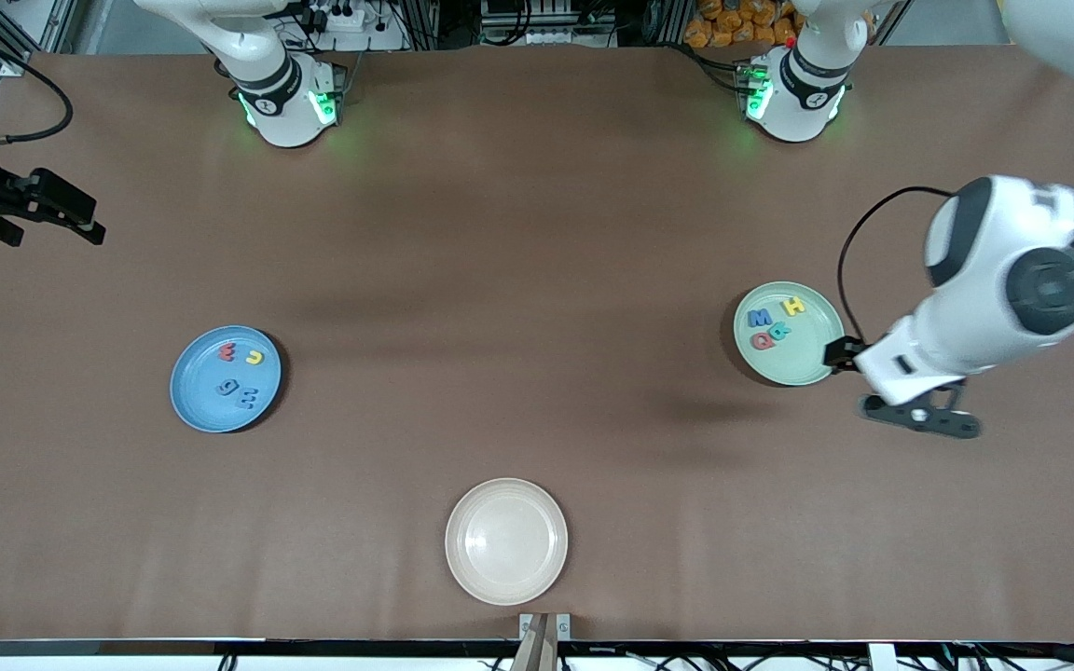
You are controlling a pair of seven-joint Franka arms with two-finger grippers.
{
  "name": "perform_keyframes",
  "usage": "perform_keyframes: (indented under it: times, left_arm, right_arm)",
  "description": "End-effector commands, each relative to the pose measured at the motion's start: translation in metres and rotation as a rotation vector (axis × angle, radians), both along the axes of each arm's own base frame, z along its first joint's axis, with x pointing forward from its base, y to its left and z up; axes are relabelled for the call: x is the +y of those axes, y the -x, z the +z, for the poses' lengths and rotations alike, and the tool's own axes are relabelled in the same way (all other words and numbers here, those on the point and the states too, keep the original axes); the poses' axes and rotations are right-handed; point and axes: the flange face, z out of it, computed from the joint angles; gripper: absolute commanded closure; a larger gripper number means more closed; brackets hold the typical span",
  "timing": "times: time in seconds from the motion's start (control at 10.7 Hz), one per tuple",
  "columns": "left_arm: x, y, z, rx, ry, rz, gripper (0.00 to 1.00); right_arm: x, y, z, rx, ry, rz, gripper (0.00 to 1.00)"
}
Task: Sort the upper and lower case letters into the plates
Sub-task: 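Lower the Q onto the green plate and open the left gripper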
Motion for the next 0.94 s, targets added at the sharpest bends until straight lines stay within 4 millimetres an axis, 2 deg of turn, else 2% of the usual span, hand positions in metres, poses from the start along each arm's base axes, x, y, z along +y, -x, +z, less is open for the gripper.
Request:
perform_keyframes:
  times: [0.0, 0.09, 0.37, 0.47, 0.56, 0.84]
  left_arm:
    - [0.019, 0.013, 0.056, -0.044, 0.018, 0.062, 0.0]
    - [0.025, 0.02, 0.068, -0.016, 0.04, 0.1, 0.0]
    - [0.064, 0.04, 0.118, -0.02, 0.089, 0.19, 0.0]
    - [0.07, 0.046, 0.129, -0.019, 0.112, 0.207, 0.0]
    - [0.068, 0.051, 0.139, -0.015, 0.111, 0.201, 0.0]
    - [0.069, 0.053, 0.141, 0.009, 0.098, 0.201, 0.0]
  right_arm:
    - [0.004, 0.004, 0.006, 0.0, -0.001, 0.006, 0.0]
    - [0.008, 0.003, 0.005, 0.0, 0.001, 0.014, 0.0]
    - [0.009, 0.003, 0.003, 0.0, 0.003, 0.018, 0.0]
    - [0.009, 0.002, 0.002, 0.002, 0.003, 0.018, 0.0]
    - [0.008, 0.002, 0.002, 0.003, 0.005, 0.018, 0.0]
    - [0.016, 0.004, 0.002, 0.008, 0.011, 0.032, 0.0]
